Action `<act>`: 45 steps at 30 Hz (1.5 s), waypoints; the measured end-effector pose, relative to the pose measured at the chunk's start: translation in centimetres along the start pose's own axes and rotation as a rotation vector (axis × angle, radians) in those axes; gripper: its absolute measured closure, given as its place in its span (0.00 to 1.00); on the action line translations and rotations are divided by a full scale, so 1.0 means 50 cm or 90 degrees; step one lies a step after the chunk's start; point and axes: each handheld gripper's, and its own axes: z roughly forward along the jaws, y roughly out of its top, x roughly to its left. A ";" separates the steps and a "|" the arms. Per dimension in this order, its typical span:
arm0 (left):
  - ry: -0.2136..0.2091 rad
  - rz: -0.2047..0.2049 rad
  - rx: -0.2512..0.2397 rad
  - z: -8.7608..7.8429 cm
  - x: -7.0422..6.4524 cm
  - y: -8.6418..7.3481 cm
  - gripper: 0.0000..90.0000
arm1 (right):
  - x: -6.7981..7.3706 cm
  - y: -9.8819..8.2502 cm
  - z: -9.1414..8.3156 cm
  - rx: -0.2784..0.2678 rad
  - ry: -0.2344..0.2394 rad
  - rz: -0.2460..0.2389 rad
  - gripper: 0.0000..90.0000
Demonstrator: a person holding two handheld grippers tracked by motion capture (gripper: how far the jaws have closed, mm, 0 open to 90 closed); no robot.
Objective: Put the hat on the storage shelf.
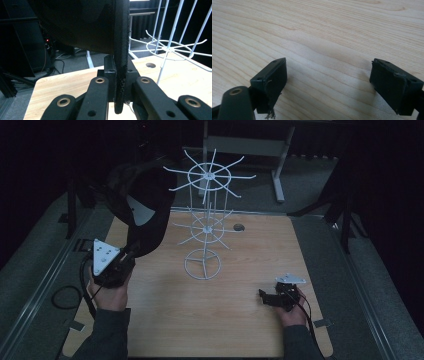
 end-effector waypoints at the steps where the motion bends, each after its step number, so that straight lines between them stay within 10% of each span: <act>1: -0.002 0.002 0.000 -0.001 -0.002 0.001 0.96 | 0.000 0.000 0.000 0.000 0.000 0.001 0.16; 45: -0.035 0.076 0.012 0.025 -0.051 -0.037 0.93 | 0.000 0.000 0.000 0.000 0.001 0.001 0.16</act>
